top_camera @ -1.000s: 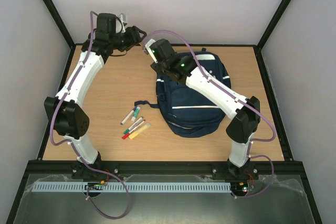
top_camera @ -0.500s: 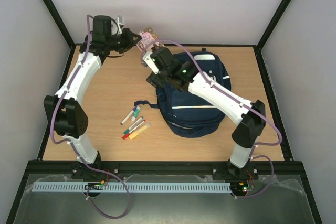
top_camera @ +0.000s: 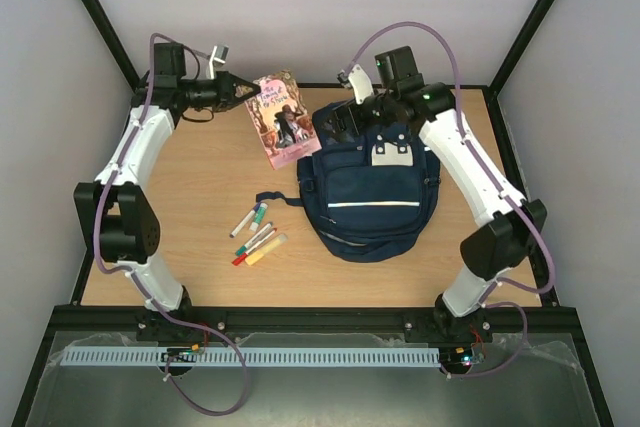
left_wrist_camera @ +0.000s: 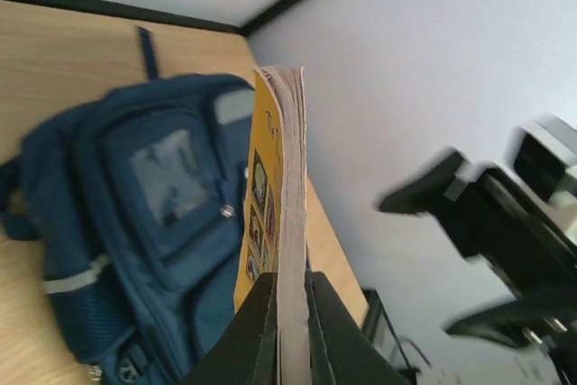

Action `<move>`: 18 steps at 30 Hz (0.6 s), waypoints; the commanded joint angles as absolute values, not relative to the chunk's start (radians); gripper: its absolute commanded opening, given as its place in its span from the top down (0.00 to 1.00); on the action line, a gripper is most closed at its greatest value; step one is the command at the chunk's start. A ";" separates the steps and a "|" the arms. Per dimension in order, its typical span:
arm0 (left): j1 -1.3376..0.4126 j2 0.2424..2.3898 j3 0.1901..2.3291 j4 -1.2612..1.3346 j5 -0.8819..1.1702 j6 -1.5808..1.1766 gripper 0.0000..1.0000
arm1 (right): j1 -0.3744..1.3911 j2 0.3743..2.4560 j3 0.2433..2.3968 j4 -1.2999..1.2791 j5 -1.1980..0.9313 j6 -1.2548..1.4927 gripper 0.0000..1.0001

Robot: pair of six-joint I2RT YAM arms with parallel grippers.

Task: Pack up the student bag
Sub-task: Pick up the book from the center of the board.

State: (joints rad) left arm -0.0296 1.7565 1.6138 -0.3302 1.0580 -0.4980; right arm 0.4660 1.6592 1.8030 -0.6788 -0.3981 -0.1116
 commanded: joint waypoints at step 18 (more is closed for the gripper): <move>0.000 1.716 1.611 -0.430 1.483 -0.252 0.98 | 0.469 1.793 1.718 -0.604 -1.214 0.132 0.12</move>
State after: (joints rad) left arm -0.0238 1.6928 1.6028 -0.4591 1.4811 -0.2352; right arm 0.4484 1.8423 1.8126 -0.6086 -1.0752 0.0750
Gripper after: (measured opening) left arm 0.058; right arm 0.906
